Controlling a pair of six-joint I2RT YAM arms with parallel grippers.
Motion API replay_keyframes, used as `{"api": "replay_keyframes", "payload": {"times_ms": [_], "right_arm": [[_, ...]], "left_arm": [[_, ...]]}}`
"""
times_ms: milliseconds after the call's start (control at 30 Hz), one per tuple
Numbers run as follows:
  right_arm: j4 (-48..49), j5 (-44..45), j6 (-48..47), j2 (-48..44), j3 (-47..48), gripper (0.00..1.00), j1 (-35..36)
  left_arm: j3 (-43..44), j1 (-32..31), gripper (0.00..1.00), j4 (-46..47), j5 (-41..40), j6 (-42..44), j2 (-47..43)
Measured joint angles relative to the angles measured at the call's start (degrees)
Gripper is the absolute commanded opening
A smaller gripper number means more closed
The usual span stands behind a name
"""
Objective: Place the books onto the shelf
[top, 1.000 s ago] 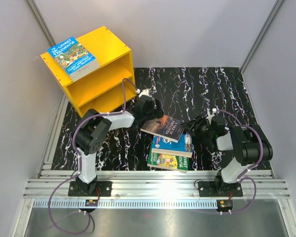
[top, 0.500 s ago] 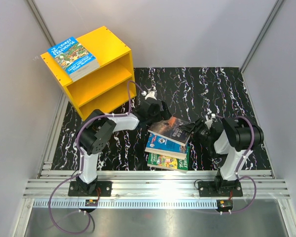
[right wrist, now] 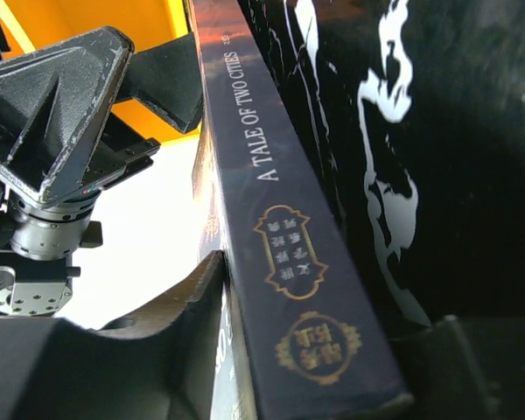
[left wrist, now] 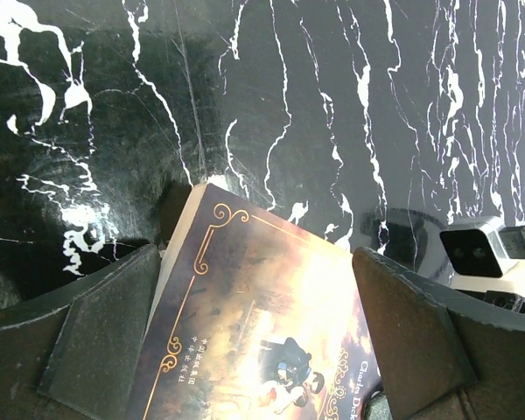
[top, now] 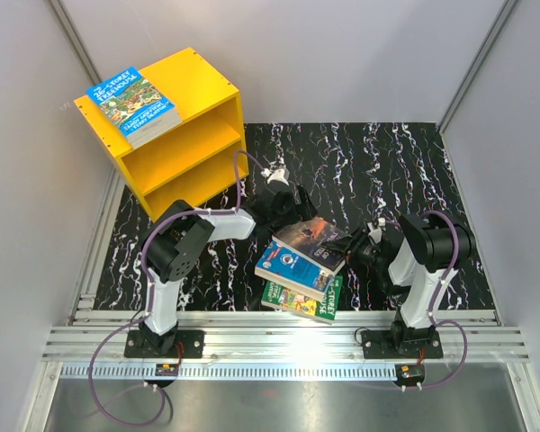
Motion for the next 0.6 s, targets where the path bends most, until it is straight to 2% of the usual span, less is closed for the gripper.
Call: {"api": "replay_keyframes", "payload": {"times_ms": [200, 333, 400, 467, 600], "right_arm": [[0.33, 1.20, 0.02, -2.97, -2.80, 0.42, 0.07], [-4.79, 2.89, -3.61, -11.69, -4.39, 0.46, 0.37], [-14.40, 4.59, -7.72, -20.61, -3.69, 0.51, 0.63], [-29.24, 8.31, -12.44, -32.17, -1.42, 0.57, 1.18], [-54.60, 17.57, -21.99, -53.86, 4.98, 0.61, 1.81]], "left_arm": [[-0.90, -0.37, 0.93, 0.59, 1.01, -0.68, -0.46], [-1.84, -1.16, 0.93, -0.07, 1.07, -0.85, -1.44], [-2.05, -1.38, 0.93, -1.51, 1.09, -0.92, -2.14], [-2.51, -1.77, 0.93, -2.40, 1.09, -0.94, -2.82], [-2.78, -2.21, 0.93, -3.30, 1.07, -1.38, -3.61]]}}
